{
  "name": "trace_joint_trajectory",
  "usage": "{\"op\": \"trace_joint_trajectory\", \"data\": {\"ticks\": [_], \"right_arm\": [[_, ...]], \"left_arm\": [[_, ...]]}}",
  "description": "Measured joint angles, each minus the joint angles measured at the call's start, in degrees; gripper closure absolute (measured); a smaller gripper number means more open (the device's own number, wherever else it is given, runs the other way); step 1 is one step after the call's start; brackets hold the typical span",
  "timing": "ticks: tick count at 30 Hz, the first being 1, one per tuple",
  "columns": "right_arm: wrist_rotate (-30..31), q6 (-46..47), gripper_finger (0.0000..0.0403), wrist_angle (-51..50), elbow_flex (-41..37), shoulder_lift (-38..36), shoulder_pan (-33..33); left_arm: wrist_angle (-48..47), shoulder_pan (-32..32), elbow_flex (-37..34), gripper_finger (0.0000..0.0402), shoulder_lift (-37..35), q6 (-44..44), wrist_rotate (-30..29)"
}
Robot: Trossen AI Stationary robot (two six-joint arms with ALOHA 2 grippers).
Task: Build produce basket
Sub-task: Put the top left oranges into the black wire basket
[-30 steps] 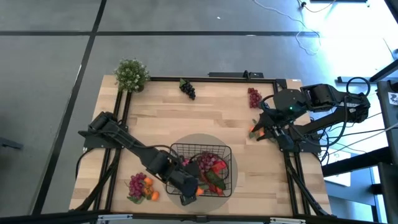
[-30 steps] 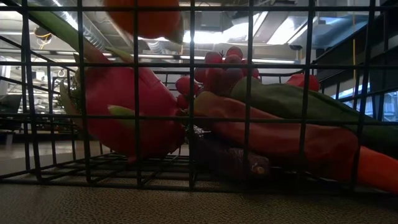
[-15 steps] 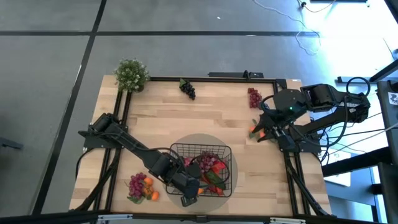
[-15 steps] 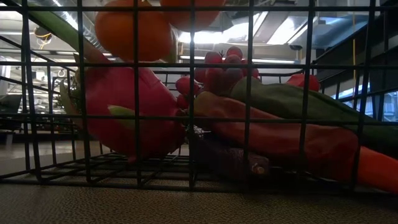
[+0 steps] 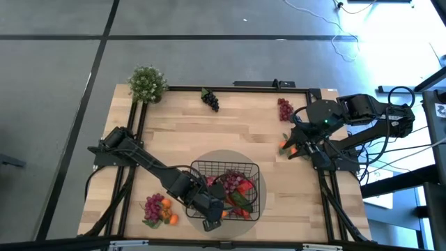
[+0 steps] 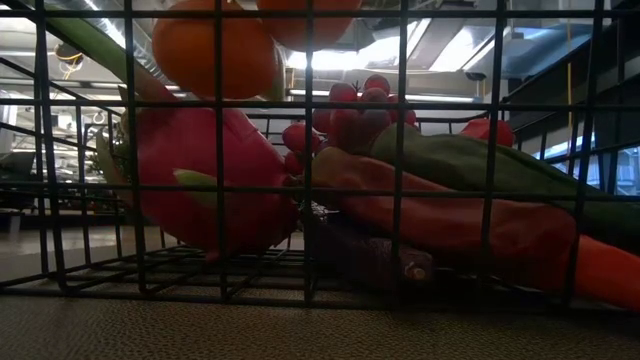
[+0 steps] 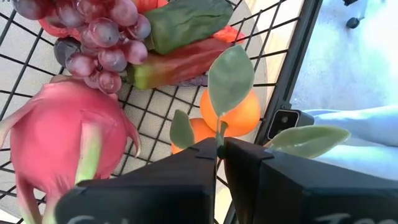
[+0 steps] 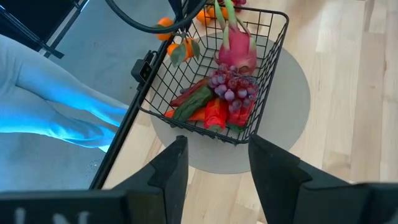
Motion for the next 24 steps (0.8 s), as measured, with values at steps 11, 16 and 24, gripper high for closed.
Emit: {"op": "trace_joint_trajectory", "data": {"ticks": [11, 16, 24], "right_arm": [[0.00, -0.02, 0.0249, 0.01, 0.00, 0.02, 0.00], [0.00, -0.02, 0.0249, 0.02, 0.00, 0.02, 0.00], [0.00, -0.02, 0.0249, 0.02, 0.00, 0.00, 0.00]], "left_arm": [[0.00, 0.02, 0.00, 0.0336, 0.00, -1.80, 0.20], [-1.06, 0.88, 0.00, 0.0323, -0.02, -1.54, 0.23], [-1.21, 3.08, 0.00, 0.0390, -0.04, 0.16, 0.20]]}}
